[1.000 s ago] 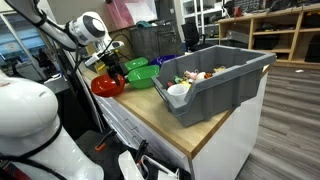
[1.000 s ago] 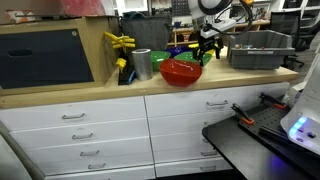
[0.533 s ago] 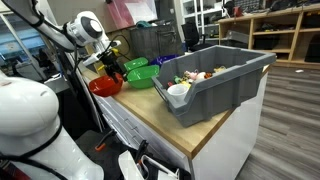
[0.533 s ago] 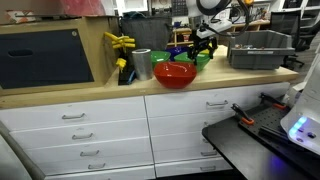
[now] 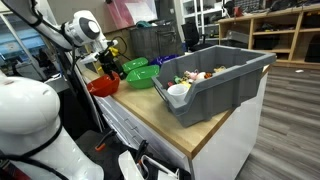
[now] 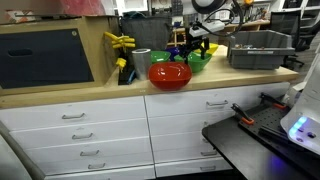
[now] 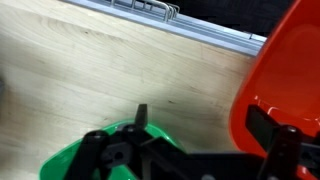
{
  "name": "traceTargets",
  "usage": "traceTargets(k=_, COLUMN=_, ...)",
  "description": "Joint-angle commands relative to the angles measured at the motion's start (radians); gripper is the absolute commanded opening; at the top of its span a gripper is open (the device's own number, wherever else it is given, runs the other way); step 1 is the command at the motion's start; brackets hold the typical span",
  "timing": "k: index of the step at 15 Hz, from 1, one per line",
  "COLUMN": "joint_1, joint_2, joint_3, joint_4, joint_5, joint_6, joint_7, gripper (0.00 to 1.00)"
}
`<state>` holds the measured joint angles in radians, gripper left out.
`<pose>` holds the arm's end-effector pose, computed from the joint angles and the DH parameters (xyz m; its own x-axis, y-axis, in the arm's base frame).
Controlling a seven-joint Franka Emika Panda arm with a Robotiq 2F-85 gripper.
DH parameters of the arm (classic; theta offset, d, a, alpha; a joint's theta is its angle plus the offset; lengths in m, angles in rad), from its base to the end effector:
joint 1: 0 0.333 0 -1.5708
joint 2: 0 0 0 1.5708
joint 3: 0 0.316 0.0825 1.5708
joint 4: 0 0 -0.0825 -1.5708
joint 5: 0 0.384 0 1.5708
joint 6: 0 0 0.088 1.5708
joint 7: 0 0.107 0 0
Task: Put the red bowl in the left green bowl
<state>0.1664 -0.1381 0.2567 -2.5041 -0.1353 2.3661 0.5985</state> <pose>0.4151 0.1839 0.3320 0.9951 -0.0771 0.0623 -0.0838 -0.9900 0.1131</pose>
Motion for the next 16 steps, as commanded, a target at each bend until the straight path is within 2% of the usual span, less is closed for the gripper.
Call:
traceTargets(k=1, joint_1=0.023, joint_2=0.007, joint_3=0.015, joint_4=0.038, joint_5=0.050, joint_6=0.016, joint_7=0.019, gripper=1.00)
traceTargets(k=3, joint_1=0.030, joint_2=0.014, joint_3=0.024, joint_4=0.050, joint_5=0.055, joint_6=0.025, joint_7=0.024, gripper=1.00)
traceTargets(k=4, joint_1=0.027, joint_2=0.029, joint_3=0.031, joint_4=0.048, joint_5=0.017, joint_6=0.019, joint_7=0.030, gripper=0.92)
traceTargets(k=5, joint_1=0.030, joint_2=0.053, joint_3=0.032, joint_4=0.034, joint_5=0.020, joint_6=0.014, joint_7=0.005, gripper=0.74)
traceTargets(k=6, joint_1=0.037, joint_2=0.059, joint_3=0.036, joint_4=0.029, joint_5=0.026, joint_6=0.012, joint_7=-0.009, gripper=0.68)
traceTargets(k=7, joint_1=0.041, joint_2=0.062, joint_3=0.039, joint_4=0.025, joint_5=0.025, joint_6=0.006, joint_7=-0.012, gripper=0.68)
traceTargets(k=15, joint_1=0.054, joint_2=0.093, joint_3=0.027, joint_4=0.027, joint_5=0.005, joint_6=0.009, joint_7=-0.066, gripper=0.06)
traceTargets(k=16, joint_1=0.055, joint_2=0.094, joint_3=0.028, joint_4=0.030, joint_5=0.008, joint_6=0.011, joint_7=-0.073, gripper=0.02)
